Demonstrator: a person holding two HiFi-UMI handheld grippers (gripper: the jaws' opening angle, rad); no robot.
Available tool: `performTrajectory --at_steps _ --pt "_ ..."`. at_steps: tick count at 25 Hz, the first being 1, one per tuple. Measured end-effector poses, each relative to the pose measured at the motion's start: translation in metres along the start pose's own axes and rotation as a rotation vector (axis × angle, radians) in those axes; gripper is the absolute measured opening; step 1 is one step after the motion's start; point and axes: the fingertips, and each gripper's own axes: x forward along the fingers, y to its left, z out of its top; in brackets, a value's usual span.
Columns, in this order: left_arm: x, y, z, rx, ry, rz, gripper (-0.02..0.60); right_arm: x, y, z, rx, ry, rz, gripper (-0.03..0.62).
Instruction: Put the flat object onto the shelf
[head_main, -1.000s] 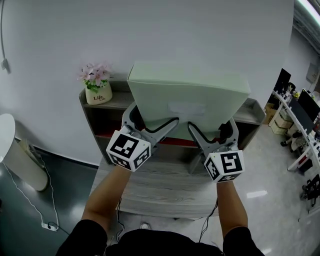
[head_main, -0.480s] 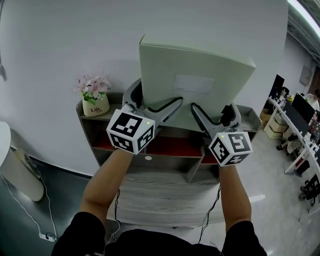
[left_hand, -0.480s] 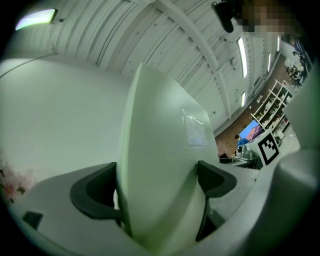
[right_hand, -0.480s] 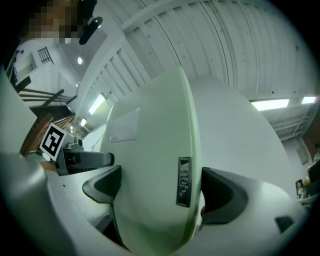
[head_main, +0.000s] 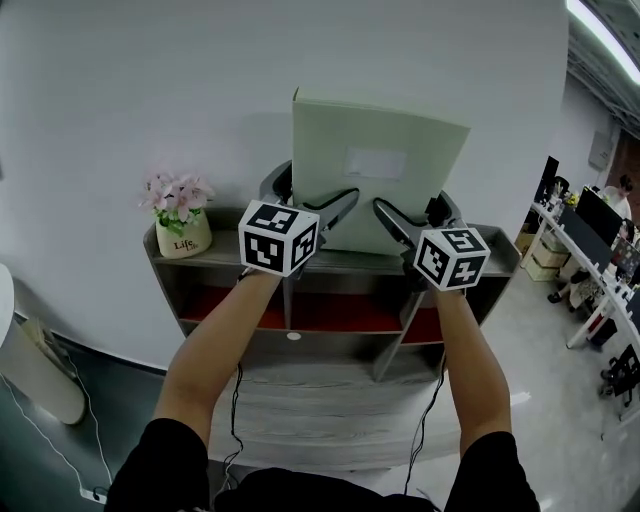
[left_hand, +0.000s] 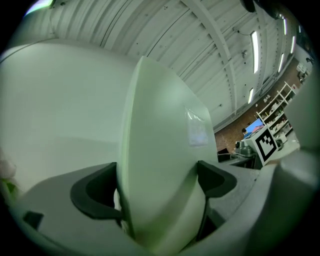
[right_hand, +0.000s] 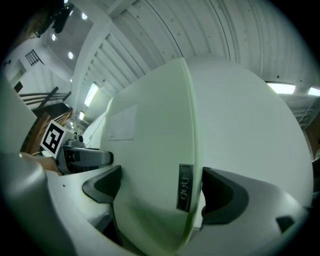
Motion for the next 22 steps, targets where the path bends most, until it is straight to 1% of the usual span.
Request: performTrajectory --at_steps 4,7,14,18,22 --pt "0.013 0.007 -0.017 -0.058 0.046 -0.014 0.495 0.01 -0.009 -0.011 0.001 0.046 0.002 0.494" --pt "0.021 0.013 -0.023 -0.091 0.062 -0.022 0.495 0.017 -0.014 -0.015 0.014 0.064 0.007 0.494" --pt "0.034 0.023 -0.033 -0.109 0.085 -0.013 0.495 0.029 -0.022 -0.022 0.025 0.087 -0.002 0.494" --pt "0.033 0.024 -0.035 -0.079 0.073 -0.006 0.495 0.028 -0.023 -0.029 -0.011 0.103 -0.006 0.494" --pt "0.029 0.024 -0.034 -0.072 0.065 -0.004 0.495 0.025 -0.023 -0.031 0.02 0.096 -0.018 0.494"
